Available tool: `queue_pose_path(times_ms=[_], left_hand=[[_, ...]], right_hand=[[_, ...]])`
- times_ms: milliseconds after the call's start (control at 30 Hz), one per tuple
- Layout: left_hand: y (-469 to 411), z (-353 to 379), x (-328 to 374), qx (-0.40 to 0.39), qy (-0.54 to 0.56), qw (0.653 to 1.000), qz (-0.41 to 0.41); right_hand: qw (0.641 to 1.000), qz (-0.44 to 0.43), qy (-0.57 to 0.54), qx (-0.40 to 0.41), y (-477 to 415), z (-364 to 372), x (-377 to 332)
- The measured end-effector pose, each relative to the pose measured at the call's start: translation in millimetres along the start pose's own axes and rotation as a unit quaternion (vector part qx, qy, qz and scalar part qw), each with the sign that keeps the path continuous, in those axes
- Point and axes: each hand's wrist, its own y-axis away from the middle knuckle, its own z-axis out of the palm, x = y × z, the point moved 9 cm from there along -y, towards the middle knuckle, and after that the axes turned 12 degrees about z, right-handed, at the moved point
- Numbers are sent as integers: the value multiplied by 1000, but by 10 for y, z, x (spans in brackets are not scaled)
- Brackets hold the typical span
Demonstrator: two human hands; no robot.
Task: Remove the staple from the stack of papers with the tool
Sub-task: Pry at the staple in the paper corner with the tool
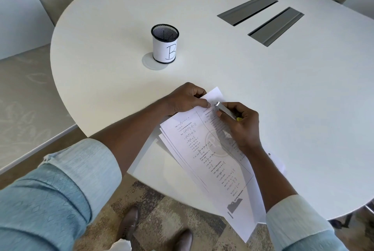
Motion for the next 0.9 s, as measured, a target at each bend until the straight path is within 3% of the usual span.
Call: queue_pose_path(times_ms=[900], left_hand=[[6,-62,5,22,-43,999,10]], right_hand=[[1000,-14,14,-10,-23,75,13]])
